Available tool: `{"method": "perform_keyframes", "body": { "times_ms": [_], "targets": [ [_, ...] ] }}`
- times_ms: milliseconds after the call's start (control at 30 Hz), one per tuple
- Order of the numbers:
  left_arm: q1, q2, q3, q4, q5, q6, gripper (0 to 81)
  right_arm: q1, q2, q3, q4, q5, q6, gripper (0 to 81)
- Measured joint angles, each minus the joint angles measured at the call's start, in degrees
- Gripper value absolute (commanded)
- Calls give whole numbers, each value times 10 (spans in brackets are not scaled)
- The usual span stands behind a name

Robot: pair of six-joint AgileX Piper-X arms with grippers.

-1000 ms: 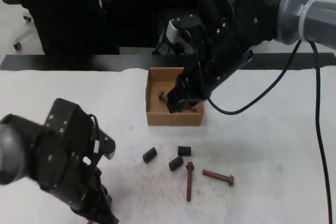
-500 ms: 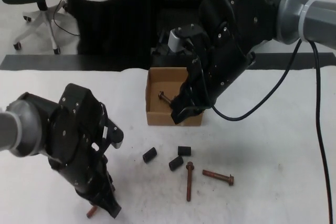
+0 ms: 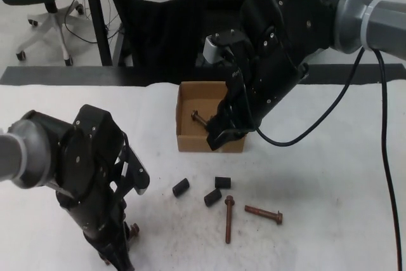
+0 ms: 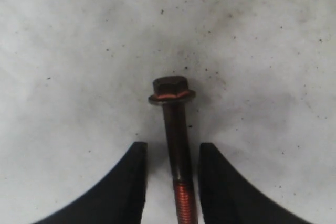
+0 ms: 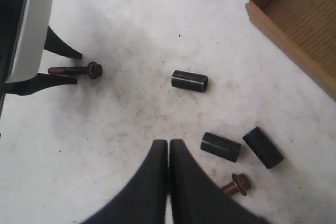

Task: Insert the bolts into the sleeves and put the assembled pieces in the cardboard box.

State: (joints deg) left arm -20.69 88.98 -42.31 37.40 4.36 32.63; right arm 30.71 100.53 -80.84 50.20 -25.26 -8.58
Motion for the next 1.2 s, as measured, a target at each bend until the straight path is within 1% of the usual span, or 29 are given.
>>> {"method": "perform_keyframes", "body": {
  "times_ms": [400, 800, 933, 1033, 1100, 1200],
  "targets": [
    [0, 4, -3, -26, 5, 0, 318, 0, 0, 0, 0, 0, 0, 8],
    [0, 32, -15, -17, 11, -5, 318, 0, 0, -1, 0, 0, 0, 8],
    [0, 37, -26, -8, 11, -20, 315, 0, 0, -1, 0, 0, 0, 8],
    [0, 40, -32, -6, 13, -27, 277, 0, 0, -1, 0, 0, 0, 8],
    [0, 41, -32, -6, 14, -27, 221, 0, 0, -1, 0, 0, 0, 8],
    [0, 41, -33, -6, 17, -31, 113, 0, 0, -1, 0, 0, 0, 8]
  ]
}}
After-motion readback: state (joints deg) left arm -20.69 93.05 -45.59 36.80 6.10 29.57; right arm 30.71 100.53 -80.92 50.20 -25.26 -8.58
